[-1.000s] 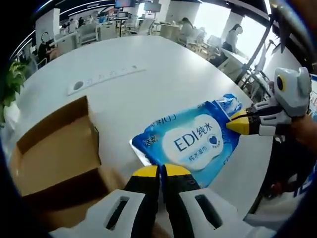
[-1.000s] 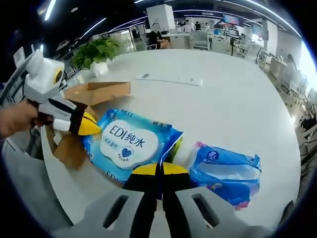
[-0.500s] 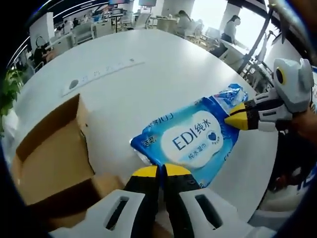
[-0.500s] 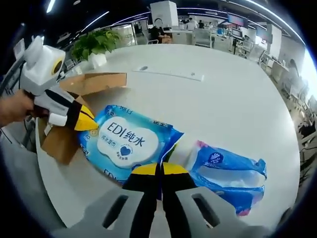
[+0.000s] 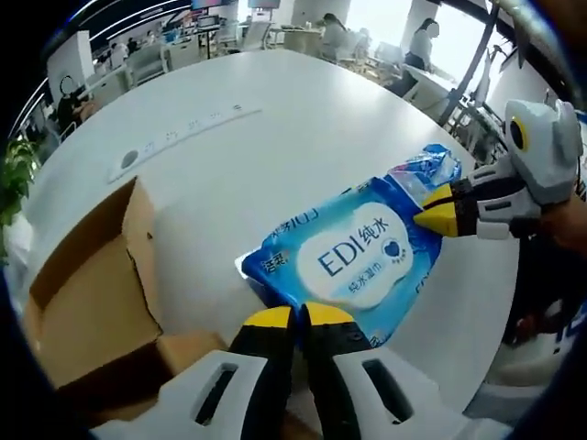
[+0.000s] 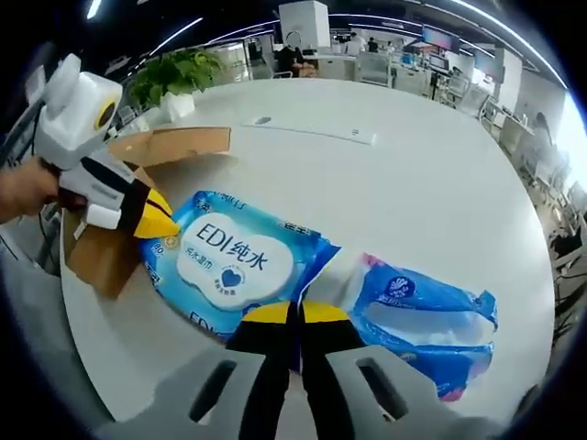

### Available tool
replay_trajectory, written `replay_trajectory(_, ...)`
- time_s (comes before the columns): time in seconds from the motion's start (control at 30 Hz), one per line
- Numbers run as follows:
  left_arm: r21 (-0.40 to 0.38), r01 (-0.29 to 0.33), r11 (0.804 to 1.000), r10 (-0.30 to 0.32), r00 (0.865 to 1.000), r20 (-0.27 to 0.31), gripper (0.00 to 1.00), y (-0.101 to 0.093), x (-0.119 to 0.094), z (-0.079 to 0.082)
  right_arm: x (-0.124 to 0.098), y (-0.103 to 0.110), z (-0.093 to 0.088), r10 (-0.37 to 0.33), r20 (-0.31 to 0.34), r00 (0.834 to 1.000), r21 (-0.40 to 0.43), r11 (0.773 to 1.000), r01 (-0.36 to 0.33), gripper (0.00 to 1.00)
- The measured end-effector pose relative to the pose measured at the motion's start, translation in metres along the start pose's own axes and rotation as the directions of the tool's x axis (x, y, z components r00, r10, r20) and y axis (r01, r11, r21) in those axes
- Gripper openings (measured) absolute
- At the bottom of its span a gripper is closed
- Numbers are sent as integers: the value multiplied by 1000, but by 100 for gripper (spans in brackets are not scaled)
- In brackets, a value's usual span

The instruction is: Operate the shoe box by opening the lid, removing the specified soft item, and placing it in the target area until the item is outside and the box remains undamaged.

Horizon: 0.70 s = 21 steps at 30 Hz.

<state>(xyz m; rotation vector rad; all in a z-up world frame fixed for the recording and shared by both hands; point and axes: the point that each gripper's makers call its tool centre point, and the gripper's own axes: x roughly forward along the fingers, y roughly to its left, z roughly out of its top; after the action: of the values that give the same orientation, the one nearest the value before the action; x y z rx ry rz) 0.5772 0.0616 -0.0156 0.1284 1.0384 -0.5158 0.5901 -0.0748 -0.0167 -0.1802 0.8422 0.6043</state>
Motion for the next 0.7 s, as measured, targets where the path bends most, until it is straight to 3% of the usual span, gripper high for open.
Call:
replay_trajectory(0.17, -4, -27, 1000, 27, 999, 19, 3, 5, -8, 3, -1, 1, 1, -3, 6, 1000, -12, 1000, 3, 2)
replay_trajectory(0.4, -38, -18, 999, 21, 997, 78, 6, 10, -28, 15, -10, 4, 6, -44, 4, 999, -147, 988, 45, 3)
replay_trajectory(0.7, -32, -1, 999, 5, 994, 111, 12, 4, -46, 17, -28, 14, 18, -34, 41, 999, -149, 988, 40, 5)
